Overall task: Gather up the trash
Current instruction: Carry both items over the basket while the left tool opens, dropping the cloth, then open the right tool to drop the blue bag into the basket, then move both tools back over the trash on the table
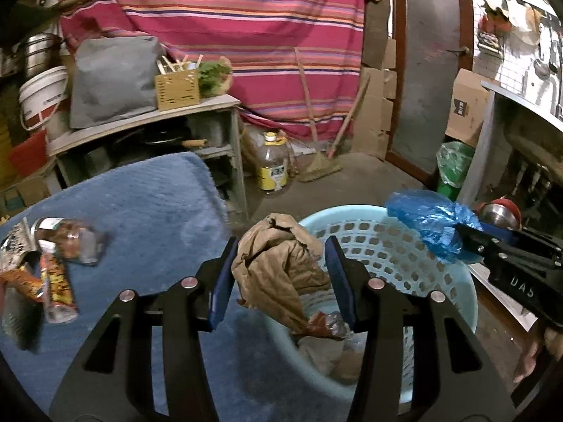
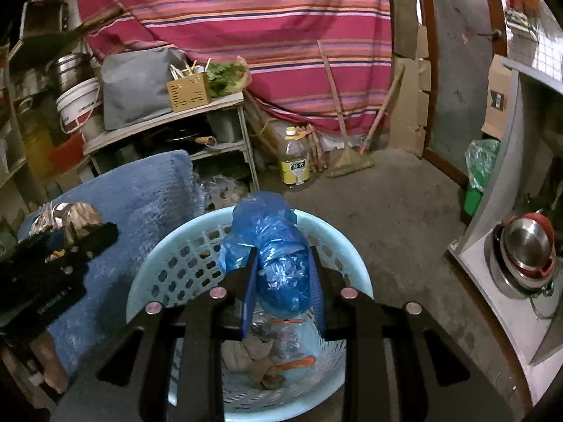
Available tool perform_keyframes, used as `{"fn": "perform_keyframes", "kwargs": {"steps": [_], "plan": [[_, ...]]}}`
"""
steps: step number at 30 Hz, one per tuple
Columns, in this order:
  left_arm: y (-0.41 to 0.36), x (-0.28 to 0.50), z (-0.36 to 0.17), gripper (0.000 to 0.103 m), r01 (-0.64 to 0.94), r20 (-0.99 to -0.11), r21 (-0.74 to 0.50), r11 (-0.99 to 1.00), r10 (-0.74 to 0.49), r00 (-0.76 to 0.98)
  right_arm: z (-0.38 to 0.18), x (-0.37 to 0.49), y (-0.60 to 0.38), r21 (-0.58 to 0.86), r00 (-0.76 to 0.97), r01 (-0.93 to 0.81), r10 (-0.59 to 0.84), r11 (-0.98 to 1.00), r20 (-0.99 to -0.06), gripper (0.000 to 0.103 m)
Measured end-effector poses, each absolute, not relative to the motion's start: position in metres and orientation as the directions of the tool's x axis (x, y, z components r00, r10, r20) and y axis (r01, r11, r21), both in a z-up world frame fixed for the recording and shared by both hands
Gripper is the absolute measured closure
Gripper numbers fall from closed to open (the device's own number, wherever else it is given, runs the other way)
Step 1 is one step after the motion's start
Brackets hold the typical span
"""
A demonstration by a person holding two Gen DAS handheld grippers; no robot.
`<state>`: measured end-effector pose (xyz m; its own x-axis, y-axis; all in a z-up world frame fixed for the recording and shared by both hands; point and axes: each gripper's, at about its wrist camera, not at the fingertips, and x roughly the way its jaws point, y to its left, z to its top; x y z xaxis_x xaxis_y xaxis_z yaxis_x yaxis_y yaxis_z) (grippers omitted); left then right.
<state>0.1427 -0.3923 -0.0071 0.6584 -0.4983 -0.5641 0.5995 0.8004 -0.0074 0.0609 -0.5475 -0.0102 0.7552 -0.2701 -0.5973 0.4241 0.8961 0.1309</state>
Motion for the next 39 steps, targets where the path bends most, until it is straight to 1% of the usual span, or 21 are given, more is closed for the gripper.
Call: {"fn": "perform_keyframes", "kwargs": {"steps": [3, 4, 5, 6, 7, 11, 13, 16, 18, 19, 20, 21, 22, 24, 26, 31, 33, 39], "plan": [[-0.404, 0.147, -0.008, 0.054, 0.607, -0.573, -0.014, 0.795, -0.504, 0.646, -0.017, 0.065, -0.553, 0.131, 0.743, 0.432, -0.269, 0.892, -0.613, 0.076], [-0.405, 0.148, -0.008, 0.051, 0.610, -0.574, -0.013, 0.792, -0.506, 0.644, -0.019, 0.066, -0.553, 0.132, 0.740, 0.434, -0.269, 0.891, -0.617, 0.076], [-0.407, 0.148, -0.008, 0.048, 0.613, -0.575, -0.011, 0.790, -0.507, 0.642, -0.020, 0.067, -0.554, 0.134, 0.737, 0.437, -0.268, 0.890, -0.621, 0.076], [-0.410, 0.149, -0.007, 0.040, 0.616, -0.578, -0.014, 0.788, -0.509, 0.638, -0.020, 0.068, -0.554, 0.136, 0.735, 0.438, -0.267, 0.888, -0.623, 0.076], [-0.411, 0.149, -0.006, 0.035, 0.619, -0.578, -0.020, 0.785, -0.514, 0.634, -0.020, 0.068, -0.554, 0.139, 0.734, 0.440, -0.266, 0.887, -0.624, 0.076], [-0.405, 0.147, 0.002, 0.027, 0.604, -0.556, -0.005, 0.797, -0.504, 0.661, -0.022, 0.071, -0.555, 0.148, 0.731, 0.443, -0.261, 0.884, -0.631, 0.076], [-0.393, 0.149, 0.007, 0.019, 0.586, -0.543, -0.015, 0.810, -0.499, 0.675, -0.024, 0.075, -0.553, 0.144, 0.725, 0.440, -0.257, 0.886, -0.639, 0.076], [-0.373, 0.151, 0.014, 0.017, 0.558, -0.533, -0.018, 0.829, -0.480, 0.696, -0.027, 0.081, -0.551, 0.134, 0.713, 0.437, -0.252, 0.889, -0.654, 0.075], [-0.356, 0.152, 0.018, 0.015, 0.535, -0.529, -0.011, 0.845, -0.458, 0.714, -0.030, 0.086, -0.549, 0.130, 0.705, 0.437, -0.249, 0.890, -0.664, 0.073], [-0.349, 0.152, 0.019, 0.013, 0.524, -0.527, -0.012, 0.851, -0.451, 0.720, -0.030, 0.088, -0.547, 0.128, 0.702, 0.440, -0.252, 0.889, -0.666, 0.070], [-0.338, 0.152, 0.021, 0.012, 0.511, -0.525, -0.015, 0.859, -0.442, 0.727, -0.031, 0.090, -0.546, 0.126, 0.699, 0.446, -0.256, 0.886, -0.668, 0.056], [-0.330, 0.154, 0.023, 0.011, 0.503, -0.524, -0.014, 0.864, -0.434, 0.732, -0.031, 0.091, -0.544, 0.124, 0.696, 0.454, -0.265, 0.882, -0.667, 0.046], [-0.323, 0.154, 0.023, 0.011, 0.492, -0.523, -0.009, 0.871, -0.423, 0.740, -0.031, 0.091, -0.543, 0.122, 0.695, 0.462, -0.273, 0.878, -0.666, 0.032], [-0.303, 0.154, 0.025, 0.008, 0.457, -0.517, 0.018, 0.889, -0.383, 0.765, -0.029, 0.093, -0.539, 0.124, 0.692, 0.476, -0.283, 0.871, -0.664, 0.030], [-0.282, 0.157, 0.027, 0.007, 0.428, -0.514, 0.038, 0.903, -0.350, 0.783, -0.028, 0.094, -0.533, 0.128, 0.687, 0.483, -0.284, 0.866, -0.669, 0.025], [-0.223, 0.169, 0.028, 0.006, 0.362, -0.527, 0.048, 0.931, -0.284, 0.801, -0.013, 0.096, -0.501, 0.109, 0.722, 0.459, -0.298, 0.882, -0.624, 0.018], [-0.198, 0.173, 0.028, 0.006, 0.330, -0.525, 0.057, 0.942, -0.252, 0.813, -0.005, 0.099, -0.480, 0.097, 0.749, 0.422, -0.286, 0.902, -0.597, 0.018], [-0.133, 0.183, 0.026, 0.006, 0.252, -0.525, 0.077, 0.965, -0.176, 0.833, 0.007, 0.118, -0.418, 0.081, 0.796, 0.313, -0.215, 0.946, -0.566, 0.018]]}}
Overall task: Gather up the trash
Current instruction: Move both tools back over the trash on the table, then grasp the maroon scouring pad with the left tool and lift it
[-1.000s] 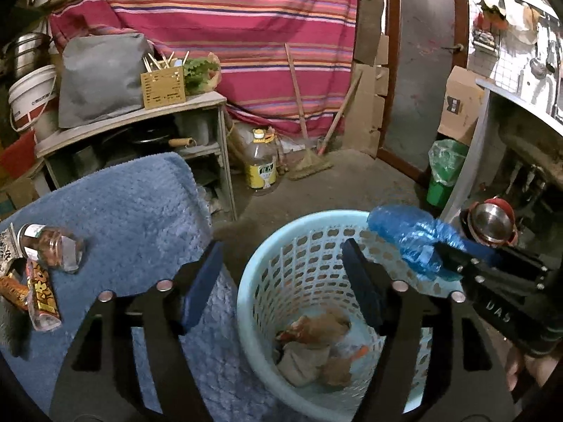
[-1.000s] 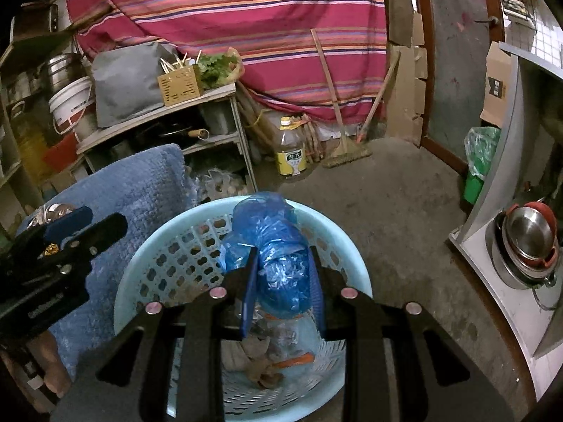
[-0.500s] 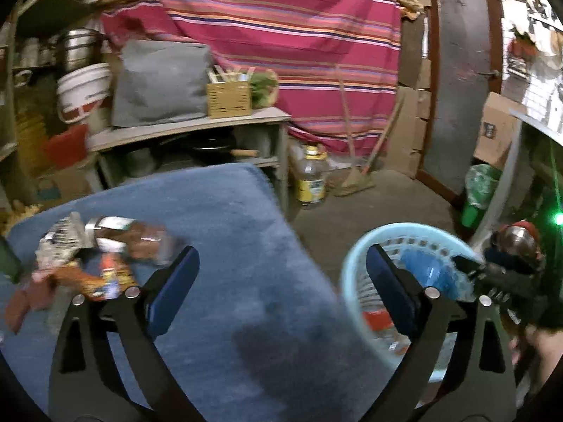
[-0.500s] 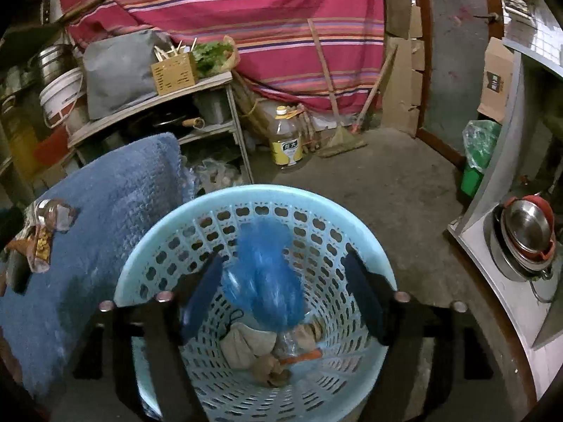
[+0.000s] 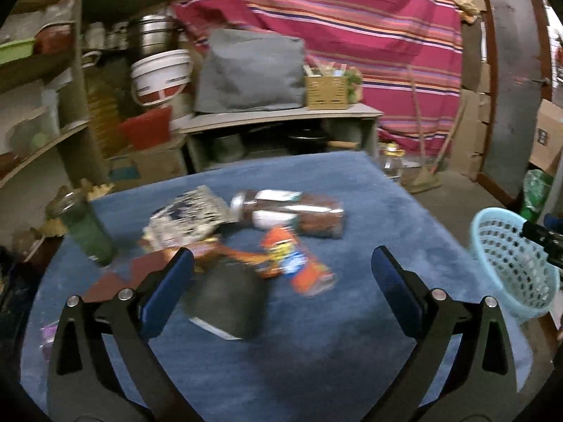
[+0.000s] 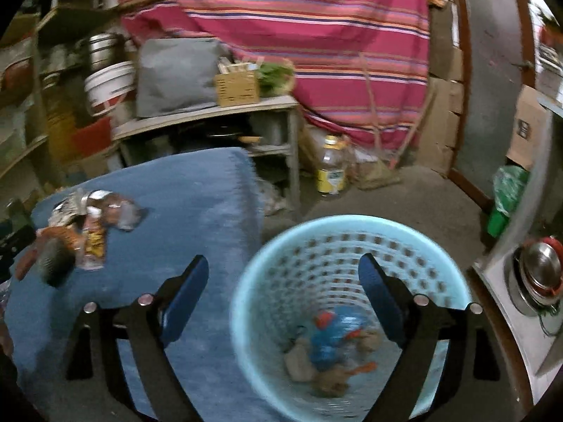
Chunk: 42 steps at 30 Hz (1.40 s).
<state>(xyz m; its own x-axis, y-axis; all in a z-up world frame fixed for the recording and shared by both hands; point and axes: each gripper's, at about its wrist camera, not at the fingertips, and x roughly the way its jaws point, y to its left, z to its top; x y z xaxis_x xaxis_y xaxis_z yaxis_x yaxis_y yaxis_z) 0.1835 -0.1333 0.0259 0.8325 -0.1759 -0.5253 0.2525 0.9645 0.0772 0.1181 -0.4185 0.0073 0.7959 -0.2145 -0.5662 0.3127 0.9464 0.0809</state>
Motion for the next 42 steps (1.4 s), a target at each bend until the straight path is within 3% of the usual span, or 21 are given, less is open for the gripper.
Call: {"fn": "perform_keyframes", "kwargs": {"steps": [18, 30, 42], "plan": [[-0.005, 0.212, -0.012, 0.006, 0.137, -0.604, 0.050, 0.989, -0.079, 0.793, -0.007, 0.174, -0.279, -0.011, 0.804, 0.092, -0.081, 0.996, -0.589, 0.017], [0.069, 0.249, -0.047, 0.006, 0.011, -0.699, 0.000, 1.000, -0.008, 0.715, -0.017, 0.199, -0.252, -0.008, 0.791, 0.043, -0.039, 0.999, -0.611, 0.017], [0.079, 0.288, -0.065, 0.006, 0.006, -0.754, 0.005, 1.000, 0.000, 0.657, -0.025, 0.214, -0.256, -0.009, 0.774, 0.059, -0.051, 0.998, -0.631, 0.017]]}}
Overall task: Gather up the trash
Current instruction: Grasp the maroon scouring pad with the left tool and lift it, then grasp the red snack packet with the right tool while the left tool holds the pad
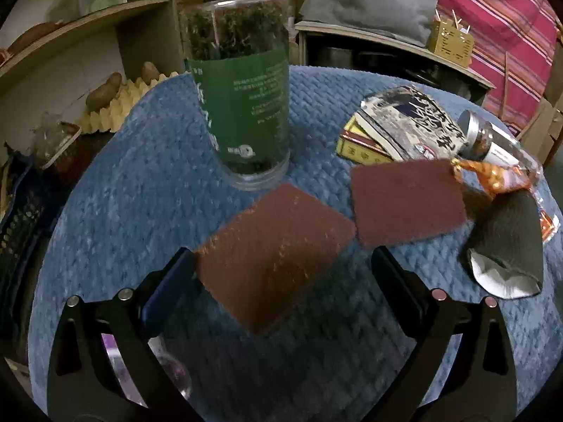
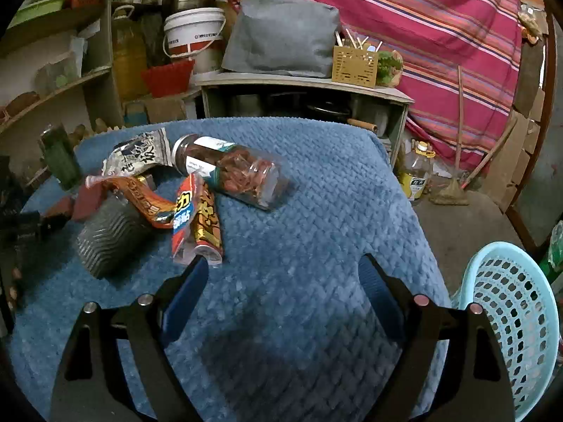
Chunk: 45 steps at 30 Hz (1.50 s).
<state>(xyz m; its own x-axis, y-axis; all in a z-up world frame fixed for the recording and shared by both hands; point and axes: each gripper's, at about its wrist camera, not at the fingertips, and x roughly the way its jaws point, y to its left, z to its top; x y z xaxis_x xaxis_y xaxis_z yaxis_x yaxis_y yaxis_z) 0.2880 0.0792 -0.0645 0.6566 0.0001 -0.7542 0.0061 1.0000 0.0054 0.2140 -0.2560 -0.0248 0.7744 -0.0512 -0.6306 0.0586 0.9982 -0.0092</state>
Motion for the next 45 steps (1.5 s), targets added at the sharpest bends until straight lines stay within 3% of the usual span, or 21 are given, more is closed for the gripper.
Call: {"fn": "perform_keyframes", "kwargs": {"steps": [8, 17, 18, 19, 20, 21, 24, 28, 36, 45], "plan": [[0.082, 0.307, -0.076, 0.006, -0.008, -0.804, 0.022, 1.000, 0.022, 0.594, -0.030, 0.221, -0.250, -0.017, 0.767, 0.055, -0.053, 0.998, -0.640, 0.017], [0.078, 0.289, -0.063, 0.015, 0.009, -0.749, 0.021, 1.000, 0.010, 0.663, -0.030, 0.224, -0.240, -0.026, 0.770, 0.037, -0.045, 0.999, -0.637, 0.017], [0.077, 0.287, -0.062, 0.018, 0.010, -0.742, 0.025, 1.000, 0.012, 0.671, -0.030, 0.224, -0.239, -0.025, 0.770, 0.036, -0.043, 0.999, -0.637, 0.017], [0.075, 0.285, -0.060, 0.039, 0.019, -0.738, 0.032, 0.999, 0.010, 0.675, -0.030, 0.224, -0.239, -0.024, 0.770, 0.035, -0.042, 0.999, -0.637, 0.017], [0.072, 0.285, -0.061, 0.050, 0.046, -0.748, 0.030, 0.998, -0.008, 0.663, -0.030, 0.224, -0.238, -0.023, 0.770, 0.034, -0.041, 0.999, -0.637, 0.017], [0.070, 0.286, -0.063, 0.055, 0.054, -0.757, 0.040, 0.998, -0.005, 0.653, -0.030, 0.224, -0.238, -0.023, 0.769, 0.034, -0.040, 0.999, -0.637, 0.017], [0.066, 0.284, -0.064, 0.057, 0.059, -0.752, 0.075, 0.995, 0.017, 0.659, -0.030, 0.224, -0.237, -0.021, 0.771, 0.031, -0.038, 0.999, -0.636, 0.017], [0.060, 0.278, -0.059, 0.079, 0.086, -0.744, 0.077, 0.993, 0.000, 0.669, -0.030, 0.223, -0.233, -0.022, 0.773, 0.025, -0.033, 0.999, -0.634, 0.017], [0.046, 0.257, -0.040, 0.091, 0.133, -0.705, 0.104, 0.986, -0.021, 0.709, -0.030, 0.224, -0.226, -0.018, 0.771, 0.017, -0.025, 1.000, -0.637, 0.017], [0.051, 0.231, -0.016, 0.091, 0.152, -0.654, 0.098, 0.984, -0.052, 0.755, -0.034, 0.233, -0.208, -0.018, 0.767, -0.010, -0.003, 1.000, -0.642, 0.017]]}}
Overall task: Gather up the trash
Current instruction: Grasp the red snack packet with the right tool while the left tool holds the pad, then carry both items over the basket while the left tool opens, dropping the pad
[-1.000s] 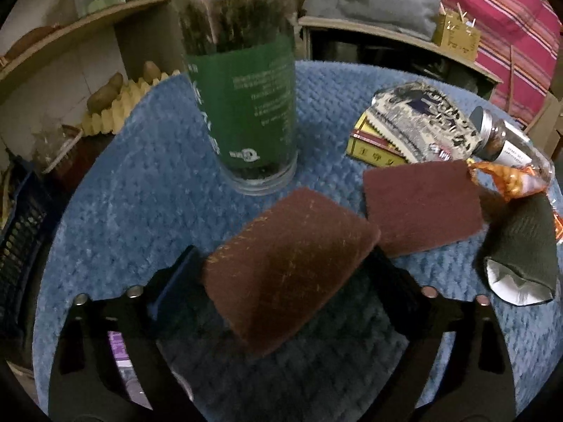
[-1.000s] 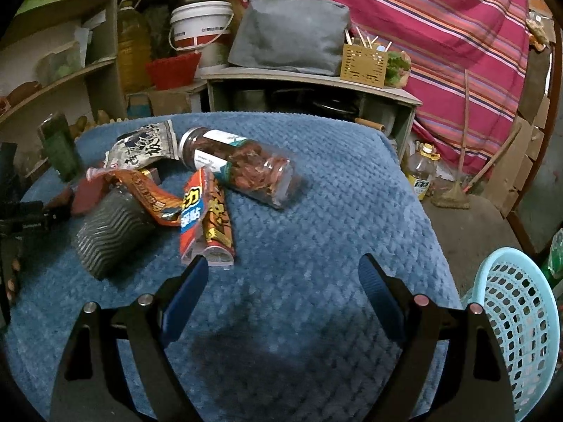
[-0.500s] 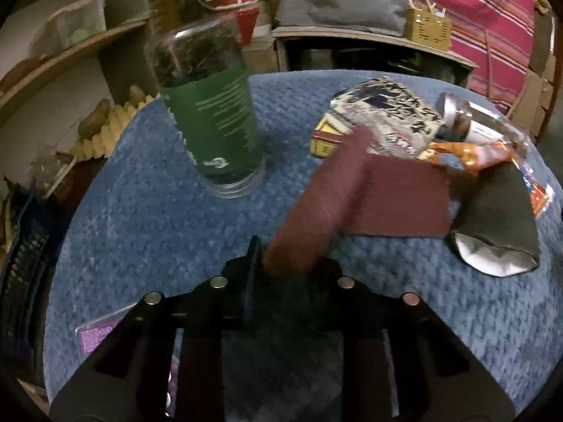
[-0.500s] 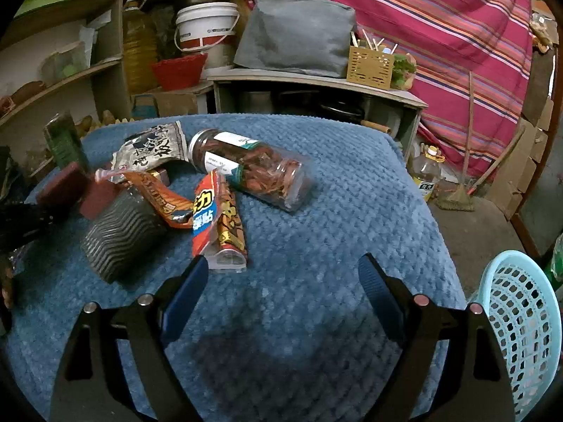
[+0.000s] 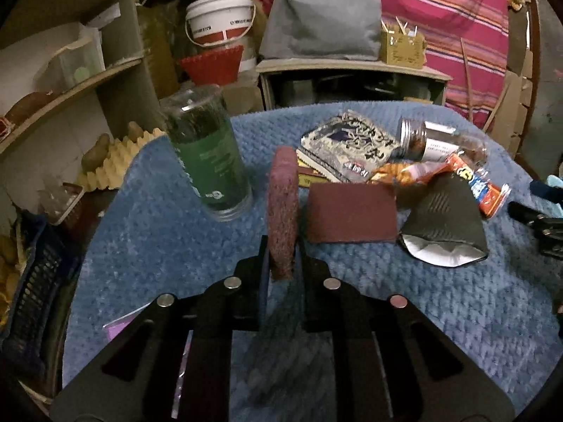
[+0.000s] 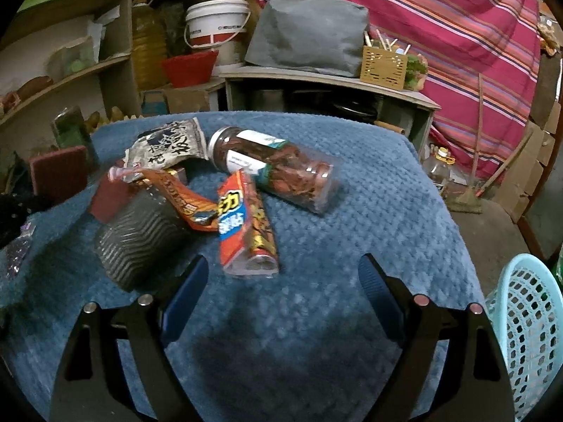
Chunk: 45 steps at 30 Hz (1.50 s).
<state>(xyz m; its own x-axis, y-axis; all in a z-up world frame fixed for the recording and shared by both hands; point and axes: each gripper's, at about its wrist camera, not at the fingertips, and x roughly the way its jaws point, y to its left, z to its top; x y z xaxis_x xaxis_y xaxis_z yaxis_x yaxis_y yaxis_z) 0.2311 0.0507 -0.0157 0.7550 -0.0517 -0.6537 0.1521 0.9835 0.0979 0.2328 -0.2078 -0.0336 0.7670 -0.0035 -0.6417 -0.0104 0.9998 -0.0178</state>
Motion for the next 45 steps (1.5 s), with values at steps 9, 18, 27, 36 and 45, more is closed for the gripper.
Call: {"fn": "perform_keyframes", "kwargs": {"steps": [9, 18, 27, 36, 45], "plan": [[0.067, 0.230, -0.014, 0.091, 0.123, -0.653, 0.074, 0.990, -0.045, 0.756, -0.048, 0.271, -0.193, -0.033, 0.707, -0.020, -0.009, 0.999, -0.707, 0.028], [0.073, 0.229, -0.012, 0.091, 0.106, -0.648, 0.086, 0.991, -0.026, 0.761, -0.056, 0.280, -0.188, 0.006, 0.681, -0.072, 0.054, 0.997, -0.730, 0.060], [0.056, 0.215, 0.005, 0.091, 0.146, -0.616, 0.082, 0.986, -0.065, 0.785, -0.027, 0.243, -0.203, 0.002, 0.753, -0.061, 0.047, 0.998, -0.656, 0.061], [0.015, 0.199, 0.022, 0.091, 0.198, -0.588, 0.075, 0.977, -0.117, 0.800, 0.002, 0.208, -0.227, 0.004, 0.803, -0.046, 0.040, 0.999, -0.594, 0.062], [-0.051, 0.181, 0.040, 0.091, 0.295, -0.549, 0.083, 0.952, -0.204, 0.811, 0.021, 0.171, -0.272, 0.000, 0.830, 0.003, -0.002, 1.000, -0.558, 0.062]]}}
